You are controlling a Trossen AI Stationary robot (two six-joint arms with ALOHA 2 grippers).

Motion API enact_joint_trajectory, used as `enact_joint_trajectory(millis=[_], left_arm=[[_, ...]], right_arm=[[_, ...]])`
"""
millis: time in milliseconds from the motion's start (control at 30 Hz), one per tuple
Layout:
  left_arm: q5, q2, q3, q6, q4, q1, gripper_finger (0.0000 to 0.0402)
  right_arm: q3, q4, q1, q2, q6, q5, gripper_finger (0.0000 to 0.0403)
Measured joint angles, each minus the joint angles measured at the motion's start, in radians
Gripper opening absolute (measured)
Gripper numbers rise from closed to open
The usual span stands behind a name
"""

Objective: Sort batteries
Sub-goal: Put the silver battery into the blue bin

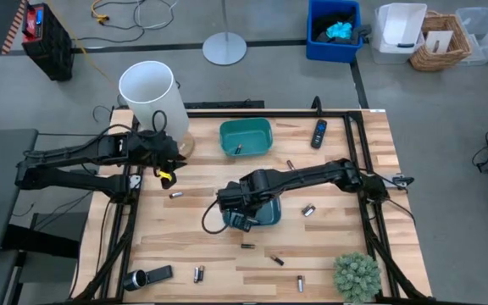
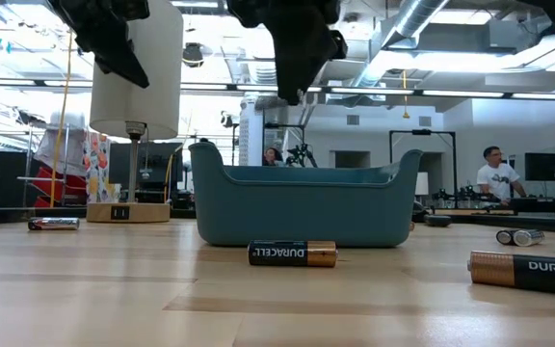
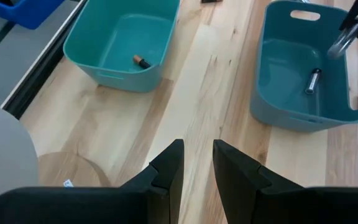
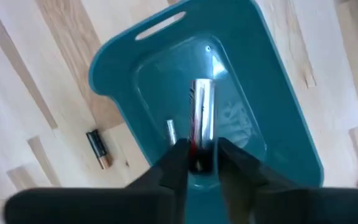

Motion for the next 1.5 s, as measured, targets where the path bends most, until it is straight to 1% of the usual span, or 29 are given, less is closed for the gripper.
enact_joint_trajectory(millis=[167,267,333,500,733,800,867,967,1133,1200,1333,1500], left_arm=[[0.000,0.000,0.000,-0.001,-0.001,0.000,0.0082],[0.000,0.000,0.000,-0.001,-0.003,0.000,0.0082],[0.000,0.000,0.000,-0.009,-0.004,0.000,0.0082],[0.000,0.000,0.000,-0.013,-0.005,0.000,0.0082],[0.000,0.000,0.000,-0.009,-0.005,0.000,0.0082],[0.007,0.000,0.000,-0.009,-0.005,0.000,0.0082],[0.020,0.003,0.000,-0.009,-0.008,0.000,0.0083],[0.034,0.025,0.000,-0.008,-0.027,0.000,0.0094],[0.037,0.086,0.000,-0.008,-0.025,-0.008,0.0126],[0.058,0.111,0.000,-0.008,-0.026,-0.008,0.0134],[0.103,0.160,0.000,0.011,-0.031,-0.009,0.0139],[0.099,0.186,-0.005,0.051,-0.098,-0.010,0.0138]], right_arm=[[0.000,-0.001,-0.004,0.000,-0.014,0.006,0.0191],[0.000,-0.009,-0.005,0.000,-0.033,0.068,0.0226],[0.000,-0.004,-0.012,-0.002,-0.033,0.105,0.0238],[0.000,0.059,-0.052,-0.052,-0.061,0.160,0.0242],[0.000,0.106,-0.124,-0.145,-0.145,0.234,0.0227],[-0.002,0.116,-0.149,-0.177,-0.163,0.240,0.0225],[-0.038,0.150,-0.176,-0.216,-0.184,0.249,0.0224],[-0.165,0.214,-0.216,-0.296,-0.190,0.259,0.0224],[-0.509,0.437,-0.288,-0.520,-0.154,0.265,0.0224],[-0.640,0.515,-0.316,-0.607,-0.122,0.265,0.0224],[-0.853,0.575,-0.359,-0.752,-0.071,0.265,0.0223],[-1.058,0.637,-0.401,-0.908,-0.048,0.265,0.0223]])
